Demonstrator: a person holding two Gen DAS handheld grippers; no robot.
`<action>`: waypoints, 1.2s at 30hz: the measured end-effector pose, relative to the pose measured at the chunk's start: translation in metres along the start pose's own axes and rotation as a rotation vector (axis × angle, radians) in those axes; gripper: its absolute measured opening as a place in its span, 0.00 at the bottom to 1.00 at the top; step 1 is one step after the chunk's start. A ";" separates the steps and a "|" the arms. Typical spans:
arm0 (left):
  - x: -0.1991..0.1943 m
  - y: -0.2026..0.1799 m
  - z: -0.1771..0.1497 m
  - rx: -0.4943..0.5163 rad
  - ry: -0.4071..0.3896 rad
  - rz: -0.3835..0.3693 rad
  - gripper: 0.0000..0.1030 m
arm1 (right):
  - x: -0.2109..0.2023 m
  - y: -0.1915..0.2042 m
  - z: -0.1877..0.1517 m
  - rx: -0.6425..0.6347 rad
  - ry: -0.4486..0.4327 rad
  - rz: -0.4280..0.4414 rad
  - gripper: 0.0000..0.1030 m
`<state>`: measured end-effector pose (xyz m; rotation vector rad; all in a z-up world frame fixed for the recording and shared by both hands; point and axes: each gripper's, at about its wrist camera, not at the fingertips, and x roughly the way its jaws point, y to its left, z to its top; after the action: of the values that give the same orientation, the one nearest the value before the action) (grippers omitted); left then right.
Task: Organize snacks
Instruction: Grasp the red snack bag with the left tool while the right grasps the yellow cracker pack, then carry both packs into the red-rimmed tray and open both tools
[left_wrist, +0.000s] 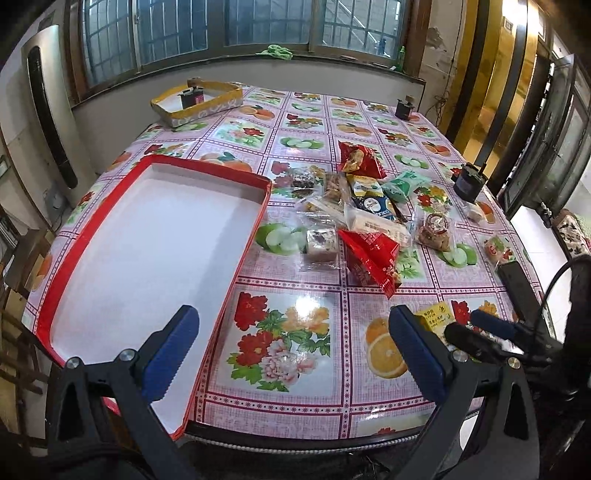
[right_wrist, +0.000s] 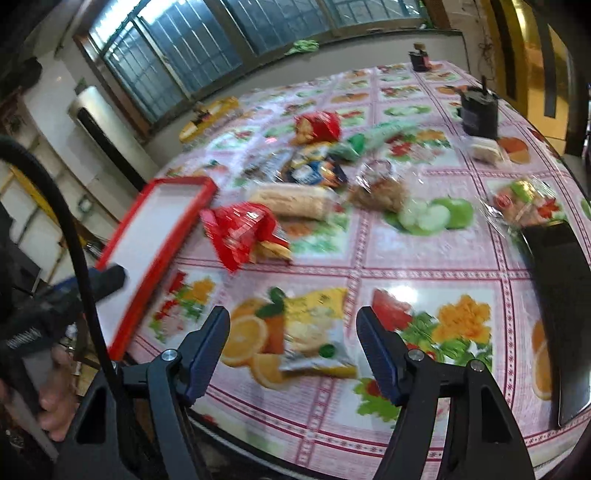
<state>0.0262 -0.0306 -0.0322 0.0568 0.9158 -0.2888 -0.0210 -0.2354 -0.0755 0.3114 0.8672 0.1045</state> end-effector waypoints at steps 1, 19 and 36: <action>0.002 0.000 0.002 0.012 0.001 0.012 0.99 | 0.004 -0.002 -0.001 0.005 0.011 -0.005 0.69; 0.109 -0.089 0.066 0.441 0.192 -0.018 0.53 | 0.025 -0.004 -0.003 -0.086 0.021 -0.075 0.37; 0.071 -0.031 0.035 0.043 0.153 -0.136 0.35 | 0.015 -0.004 -0.002 -0.032 0.001 0.007 0.37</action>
<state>0.0854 -0.0822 -0.0649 0.0572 1.0672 -0.4350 -0.0129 -0.2354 -0.0883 0.2843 0.8643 0.1246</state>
